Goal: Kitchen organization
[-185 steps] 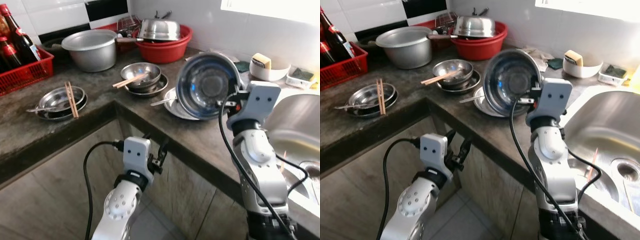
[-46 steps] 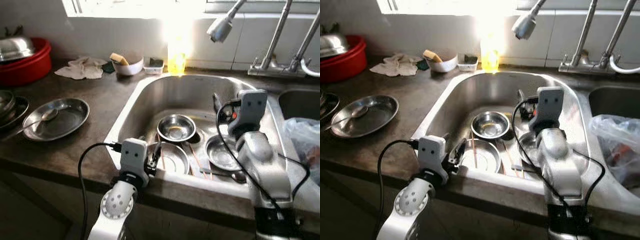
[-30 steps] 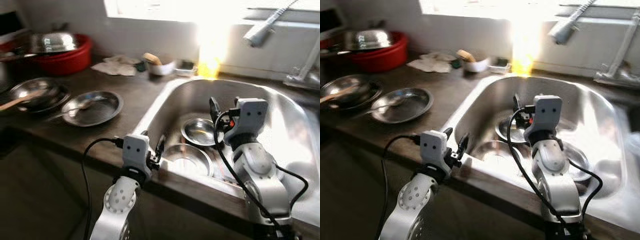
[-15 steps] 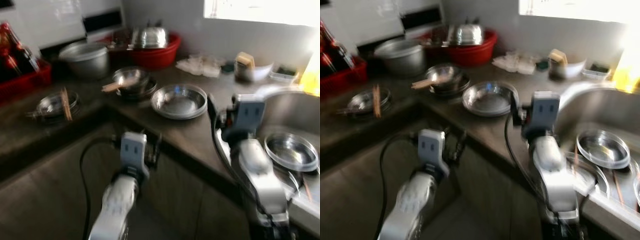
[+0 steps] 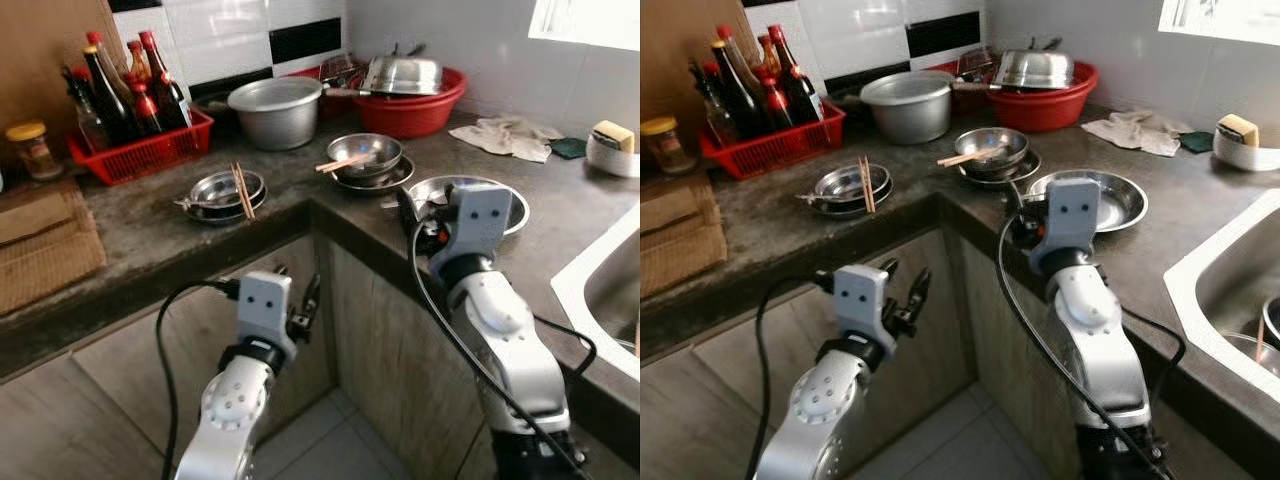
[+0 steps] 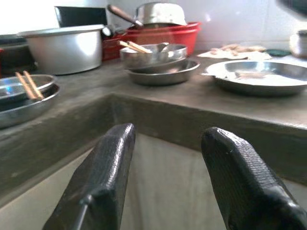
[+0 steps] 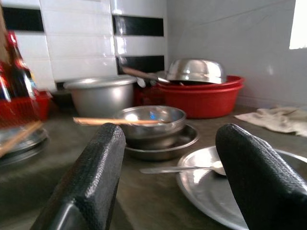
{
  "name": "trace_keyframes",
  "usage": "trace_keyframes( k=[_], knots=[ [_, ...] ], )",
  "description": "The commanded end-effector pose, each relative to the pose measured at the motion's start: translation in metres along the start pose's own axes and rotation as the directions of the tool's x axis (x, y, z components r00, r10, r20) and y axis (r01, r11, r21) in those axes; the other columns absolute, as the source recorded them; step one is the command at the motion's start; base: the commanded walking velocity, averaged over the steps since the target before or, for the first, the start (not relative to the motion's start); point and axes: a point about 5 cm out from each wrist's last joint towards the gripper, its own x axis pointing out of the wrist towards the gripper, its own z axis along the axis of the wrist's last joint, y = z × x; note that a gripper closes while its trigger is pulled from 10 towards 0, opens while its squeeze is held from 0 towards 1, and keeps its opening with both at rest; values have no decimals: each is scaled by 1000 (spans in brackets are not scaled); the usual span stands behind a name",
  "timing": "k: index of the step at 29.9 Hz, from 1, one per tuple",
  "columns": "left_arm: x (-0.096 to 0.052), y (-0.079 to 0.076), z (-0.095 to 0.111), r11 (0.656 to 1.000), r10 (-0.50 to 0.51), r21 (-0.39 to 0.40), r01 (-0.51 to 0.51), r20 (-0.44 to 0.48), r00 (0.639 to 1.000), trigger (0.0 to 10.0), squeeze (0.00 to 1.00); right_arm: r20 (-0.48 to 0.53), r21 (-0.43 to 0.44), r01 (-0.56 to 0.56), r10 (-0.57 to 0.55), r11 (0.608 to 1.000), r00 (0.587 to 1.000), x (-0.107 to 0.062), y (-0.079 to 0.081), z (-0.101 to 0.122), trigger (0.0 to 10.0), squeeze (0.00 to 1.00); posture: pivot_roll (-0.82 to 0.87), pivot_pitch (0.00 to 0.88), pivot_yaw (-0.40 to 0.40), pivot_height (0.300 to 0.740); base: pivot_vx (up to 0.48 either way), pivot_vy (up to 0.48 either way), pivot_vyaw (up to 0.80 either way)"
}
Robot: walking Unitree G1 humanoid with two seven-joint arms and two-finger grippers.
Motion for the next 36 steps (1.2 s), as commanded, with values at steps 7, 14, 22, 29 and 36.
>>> trace_keyframes(
  k=[7,14,22,29,36],
  knots=[
    [-6,-1,-2,1000,13,-3,-13,-25,1000,10000,0,-20,-172,-144,143,974,989,35,21,-2,10000,333,89,69,13,740,0,0,0],
    [-16,-3,-5,1000,26,-13,-27,-51,998,10000,0,-17,-349,-245,255,904,967,55,39,-1,10000,380,106,109,-3,740,0,0,0],
    [-24,-6,-4,999,33,-22,-34,-68,997,10000,0,-96,-558,-302,302,773,949,70,51,-19,10000,0,121,146,-14,740,0,0,0],
    [-27,-9,-3,999,32,-28,-34,-76,997,10000,0,-129,-638,-247,214,729,968,79,44,-31,10000,0,121,154,-17,740,0,0,0],
    [-27,-10,-2,999,28,-31,-31,-80,996,10000,0,-88,-651,-145,115,745,989,91,35,-26,10000,0,124,157,-20,740,0,0,0]
  ],
)
